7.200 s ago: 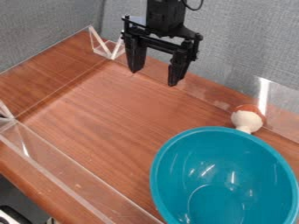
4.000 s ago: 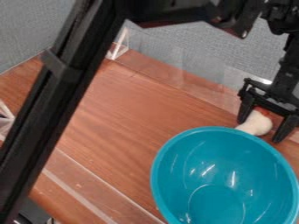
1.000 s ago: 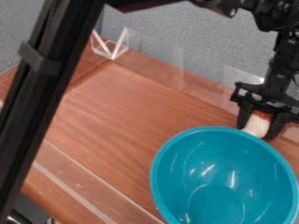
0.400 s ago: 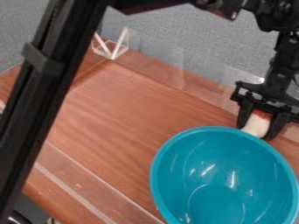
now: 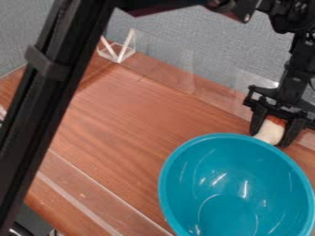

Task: Remove the mushroom from inside the blue bowl and put it on the table

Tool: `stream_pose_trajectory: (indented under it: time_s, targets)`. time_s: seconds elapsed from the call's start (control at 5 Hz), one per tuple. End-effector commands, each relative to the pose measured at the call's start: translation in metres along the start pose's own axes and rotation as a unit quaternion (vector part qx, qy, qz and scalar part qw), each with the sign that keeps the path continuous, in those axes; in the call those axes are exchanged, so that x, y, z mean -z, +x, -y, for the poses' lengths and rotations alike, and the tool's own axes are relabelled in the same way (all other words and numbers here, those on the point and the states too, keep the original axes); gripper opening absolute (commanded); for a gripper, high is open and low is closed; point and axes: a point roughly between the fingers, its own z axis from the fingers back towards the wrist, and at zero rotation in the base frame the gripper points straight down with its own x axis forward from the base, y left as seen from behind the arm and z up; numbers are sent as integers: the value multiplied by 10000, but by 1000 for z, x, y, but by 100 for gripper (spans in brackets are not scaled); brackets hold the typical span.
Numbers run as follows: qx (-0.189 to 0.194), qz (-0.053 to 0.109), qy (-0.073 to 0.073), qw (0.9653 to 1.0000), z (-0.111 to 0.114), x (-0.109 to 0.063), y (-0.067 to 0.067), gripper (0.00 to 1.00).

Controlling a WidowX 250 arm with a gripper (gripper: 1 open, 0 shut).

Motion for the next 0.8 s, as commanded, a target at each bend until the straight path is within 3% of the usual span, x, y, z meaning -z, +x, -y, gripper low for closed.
stream_pose_trajectory:
  time_s: [0.0, 0.6]
  targets:
    - [-441, 138, 10, 9989, -31, -3, 19, 0]
    - [-478, 93, 23, 9988, -34, 1, 21, 0]
